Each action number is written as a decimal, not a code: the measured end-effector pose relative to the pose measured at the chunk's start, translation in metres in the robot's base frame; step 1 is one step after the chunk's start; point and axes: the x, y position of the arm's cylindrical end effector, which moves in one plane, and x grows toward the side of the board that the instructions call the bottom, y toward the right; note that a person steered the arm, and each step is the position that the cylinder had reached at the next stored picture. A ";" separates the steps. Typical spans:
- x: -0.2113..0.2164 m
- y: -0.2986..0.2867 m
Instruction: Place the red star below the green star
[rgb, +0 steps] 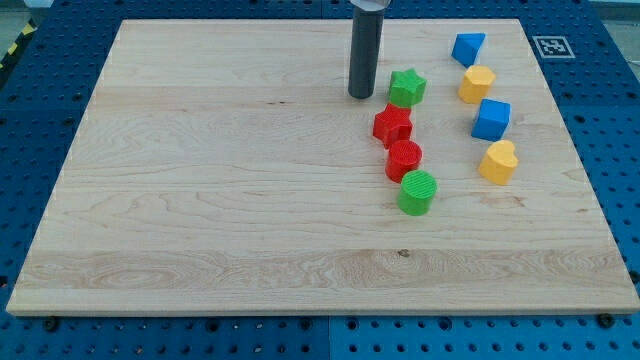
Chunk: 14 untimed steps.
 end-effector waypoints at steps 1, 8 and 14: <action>0.000 0.000; 0.081 0.000; 0.095 0.019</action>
